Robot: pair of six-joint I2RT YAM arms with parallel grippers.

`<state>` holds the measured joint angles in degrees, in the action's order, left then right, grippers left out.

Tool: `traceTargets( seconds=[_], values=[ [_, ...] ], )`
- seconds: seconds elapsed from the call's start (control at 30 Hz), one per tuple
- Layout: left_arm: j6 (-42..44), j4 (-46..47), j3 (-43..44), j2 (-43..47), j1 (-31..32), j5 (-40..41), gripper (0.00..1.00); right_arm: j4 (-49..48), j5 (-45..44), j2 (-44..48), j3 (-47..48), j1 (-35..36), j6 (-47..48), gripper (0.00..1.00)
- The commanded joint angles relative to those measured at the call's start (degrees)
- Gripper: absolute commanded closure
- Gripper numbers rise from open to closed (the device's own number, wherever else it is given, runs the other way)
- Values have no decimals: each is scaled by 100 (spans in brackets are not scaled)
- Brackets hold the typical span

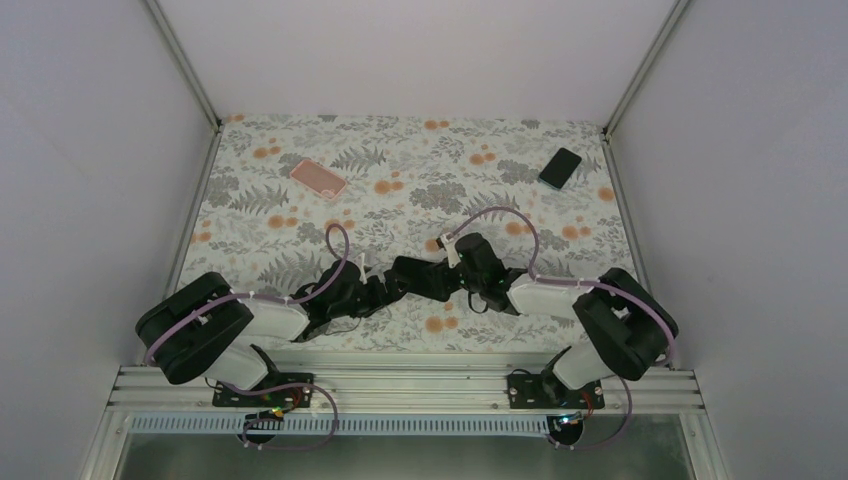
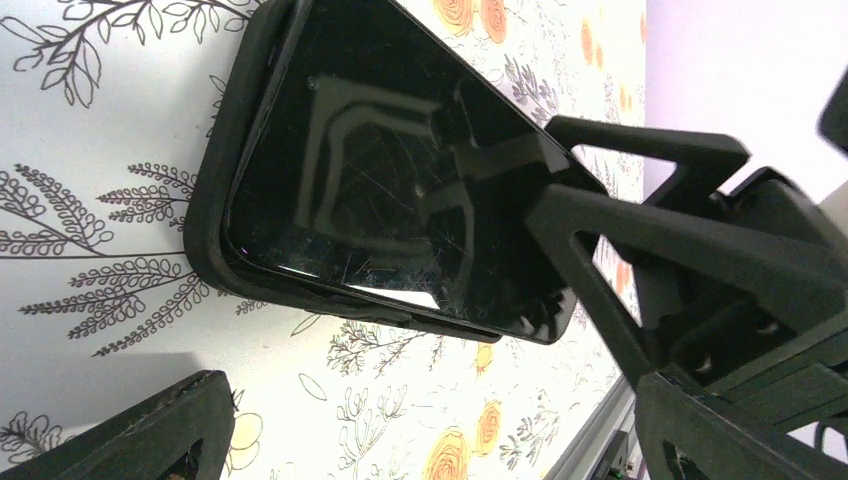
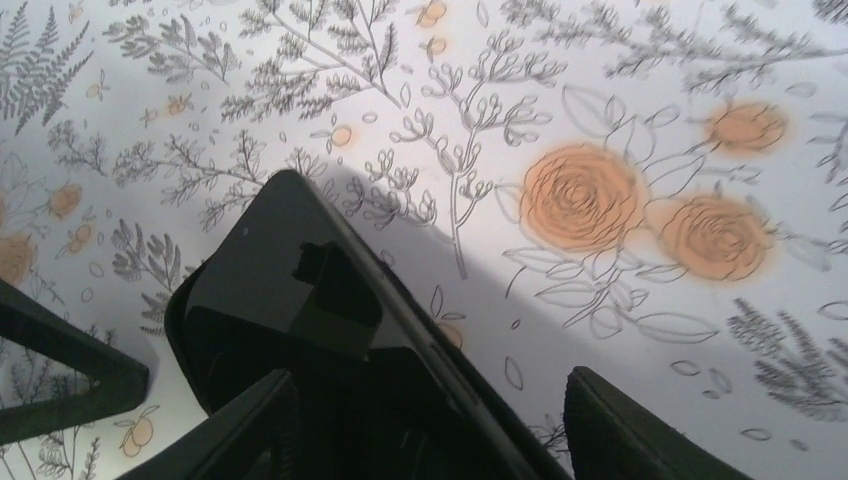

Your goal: Put the phone into the phone case

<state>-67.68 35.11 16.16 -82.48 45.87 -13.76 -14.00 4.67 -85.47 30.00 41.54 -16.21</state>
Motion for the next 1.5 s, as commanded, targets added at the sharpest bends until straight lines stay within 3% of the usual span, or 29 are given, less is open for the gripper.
traceTargets(
  seconds=[0.0,0.2,0.43,0.77,0.97,1.47],
  values=[
    [-61,-262,-168,-39,27,-4,0,343,-493,254,287,-5,372,35],
    [-73,-285,-172,-35,27,-21,0,583,-637,152,489,-75,580,30],
    [-57,-370,-103,-47,28,-18,3,945,7,-200,884,-329,925,29],
    [170,-927,282,-201,-5,105,21,1409,1035,-745,1320,-738,1018,29],
    [267,-1017,424,-395,-116,52,25,1930,1727,-1195,1602,-768,908,30],
    [573,-934,123,-673,-506,-83,31,1637,2795,-897,891,-240,91,32]
  ],
)
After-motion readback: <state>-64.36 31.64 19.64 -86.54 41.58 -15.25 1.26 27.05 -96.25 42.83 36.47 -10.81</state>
